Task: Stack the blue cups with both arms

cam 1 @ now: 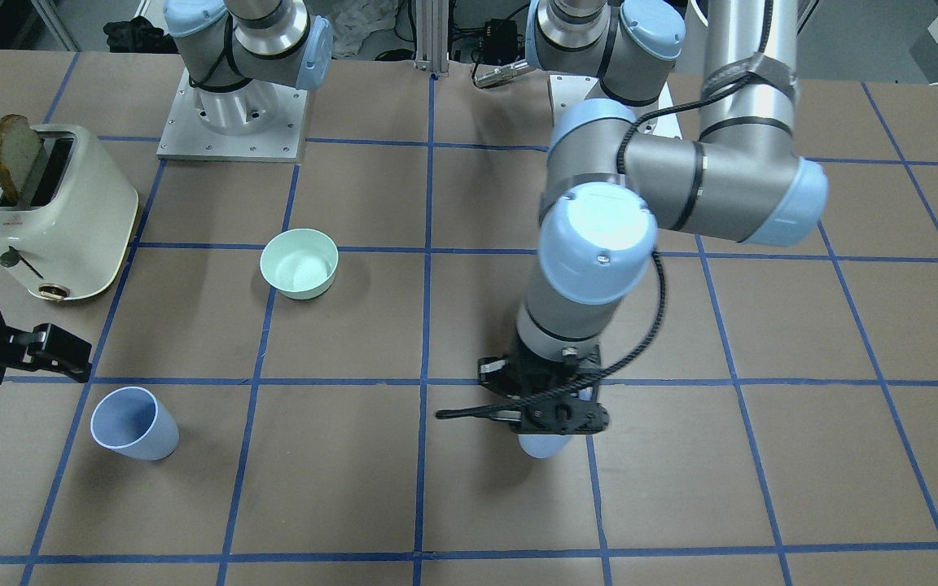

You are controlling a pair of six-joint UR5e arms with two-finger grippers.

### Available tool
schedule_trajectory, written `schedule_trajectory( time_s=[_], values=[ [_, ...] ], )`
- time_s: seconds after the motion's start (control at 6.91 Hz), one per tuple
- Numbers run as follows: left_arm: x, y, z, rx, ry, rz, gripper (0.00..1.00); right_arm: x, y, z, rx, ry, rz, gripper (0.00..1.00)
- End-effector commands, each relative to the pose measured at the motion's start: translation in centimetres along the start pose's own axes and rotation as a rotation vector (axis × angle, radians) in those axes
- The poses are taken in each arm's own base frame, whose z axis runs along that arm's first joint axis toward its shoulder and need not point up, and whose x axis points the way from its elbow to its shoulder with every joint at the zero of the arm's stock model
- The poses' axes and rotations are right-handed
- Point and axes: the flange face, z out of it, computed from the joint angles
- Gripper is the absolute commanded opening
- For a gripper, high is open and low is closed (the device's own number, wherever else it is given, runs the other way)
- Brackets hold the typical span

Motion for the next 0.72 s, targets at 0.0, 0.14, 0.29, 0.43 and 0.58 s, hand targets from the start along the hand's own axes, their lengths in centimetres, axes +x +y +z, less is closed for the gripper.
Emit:
schedule_trajectory(
  time_s=[0.0,0.14,0.29,0.43,0.58],
  values=[
    [9.2,5.2,-0.4,0.017,0.015,-0.073,0.0,0.8,-1.4,4.4,-0.007,-0.01,0.003,1.0],
    [11.3,8.4,0.7,-0.043,-0.011,-0.055,0.0,1.0,-1.8,6.5,0.001,-0.007,0.0,1.0],
    [13.3,12.3,3.3,-0.092,-0.04,-0.048,0.0,0.7,-1.0,8.3,-0.033,-0.025,0.004,0.99],
    [14.2,15.1,4.2,-0.119,-0.053,-0.016,0.0,0.4,-0.3,10.0,-0.057,-0.042,0.005,0.95],
    [14.4,16.0,4.9,-0.135,-0.058,-0.009,0.0,0.3,0.2,11.1,-0.077,-0.048,0.004,0.89]
  ],
)
